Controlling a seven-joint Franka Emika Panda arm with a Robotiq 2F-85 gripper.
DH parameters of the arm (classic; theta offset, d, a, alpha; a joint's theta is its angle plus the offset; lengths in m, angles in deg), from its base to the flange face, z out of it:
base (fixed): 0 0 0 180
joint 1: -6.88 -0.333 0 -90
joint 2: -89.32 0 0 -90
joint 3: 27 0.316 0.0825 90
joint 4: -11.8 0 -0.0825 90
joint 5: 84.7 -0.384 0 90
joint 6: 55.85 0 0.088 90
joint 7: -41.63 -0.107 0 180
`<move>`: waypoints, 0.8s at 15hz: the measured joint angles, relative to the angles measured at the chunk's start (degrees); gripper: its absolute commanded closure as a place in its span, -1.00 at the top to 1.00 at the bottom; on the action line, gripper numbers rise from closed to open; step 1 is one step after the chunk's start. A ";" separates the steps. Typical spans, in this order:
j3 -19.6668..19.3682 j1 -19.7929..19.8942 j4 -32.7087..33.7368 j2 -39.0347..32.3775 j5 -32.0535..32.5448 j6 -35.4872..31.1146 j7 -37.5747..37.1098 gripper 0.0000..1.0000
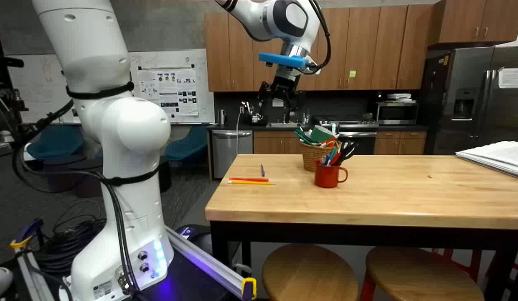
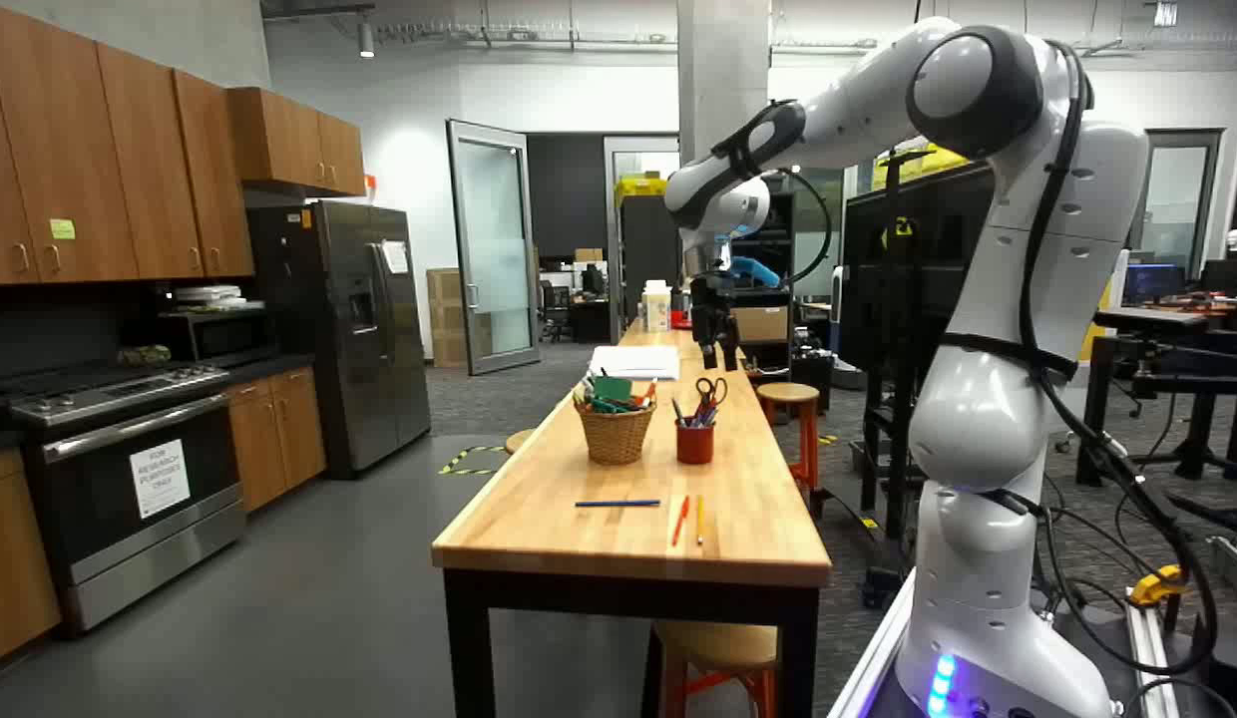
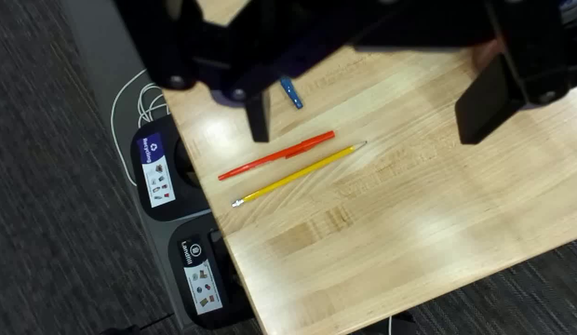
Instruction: Put the pens together
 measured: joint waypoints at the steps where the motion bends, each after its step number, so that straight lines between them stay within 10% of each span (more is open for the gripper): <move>1: 0.00 0.00 0.01 0.00 0.00 -0.02 0.00 1.00; 12: 6.09 0.97 -0.70 -0.99 0.08 -10.40 0.69 1.00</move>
